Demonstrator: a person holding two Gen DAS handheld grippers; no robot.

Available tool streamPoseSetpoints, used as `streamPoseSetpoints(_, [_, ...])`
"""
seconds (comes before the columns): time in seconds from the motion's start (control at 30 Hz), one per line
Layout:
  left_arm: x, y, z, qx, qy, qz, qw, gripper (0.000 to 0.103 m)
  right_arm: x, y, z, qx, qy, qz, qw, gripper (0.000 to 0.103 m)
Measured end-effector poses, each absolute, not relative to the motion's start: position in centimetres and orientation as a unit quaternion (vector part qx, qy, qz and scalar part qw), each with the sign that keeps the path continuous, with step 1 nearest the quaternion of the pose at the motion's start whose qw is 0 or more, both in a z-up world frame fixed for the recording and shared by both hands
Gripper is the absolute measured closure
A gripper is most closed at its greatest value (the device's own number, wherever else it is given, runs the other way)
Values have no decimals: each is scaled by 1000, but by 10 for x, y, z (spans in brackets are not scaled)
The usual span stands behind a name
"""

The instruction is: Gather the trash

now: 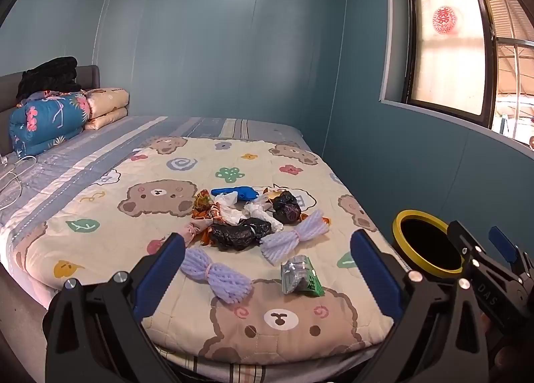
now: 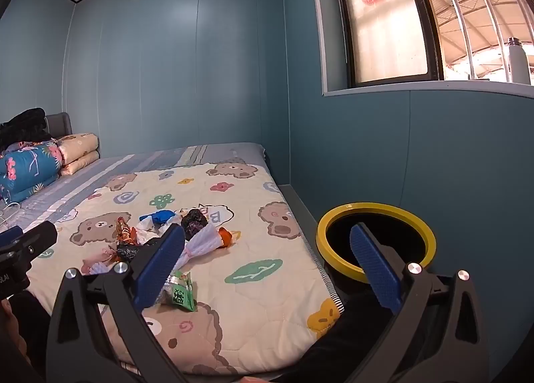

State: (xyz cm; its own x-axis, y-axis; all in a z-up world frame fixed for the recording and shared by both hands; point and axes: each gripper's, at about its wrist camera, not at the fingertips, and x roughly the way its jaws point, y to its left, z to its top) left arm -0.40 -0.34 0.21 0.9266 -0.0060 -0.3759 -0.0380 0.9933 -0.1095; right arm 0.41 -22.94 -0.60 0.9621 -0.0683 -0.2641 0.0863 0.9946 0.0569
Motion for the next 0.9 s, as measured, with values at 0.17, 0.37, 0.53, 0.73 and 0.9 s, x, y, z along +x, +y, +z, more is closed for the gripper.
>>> streamPoseSetpoints(0.17, [-7, 2, -1, -61, 193, 10, 979, 7, 3, -229, -6, 32, 131, -39, 990, 8])
streamPoseSetpoints(0.37, [0, 3, 0, -65, 196, 13, 978, 7, 3, -230, -5, 33, 130, -40, 990, 8])
streamPoseSetpoints(0.53, [0, 4, 0, -66, 197, 13, 978, 7, 5, -230, -5, 35, 134, -40, 990, 8])
streamPoseSetpoints(0.73, [0, 4, 2, -66, 198, 12, 978, 7, 3, -229, -3, 34, 133, -39, 990, 8])
streamPoseSetpoints(0.9, [0, 5, 3, -66, 199, 12, 978, 7, 3, -228, -5, 34, 132, -40, 990, 8])
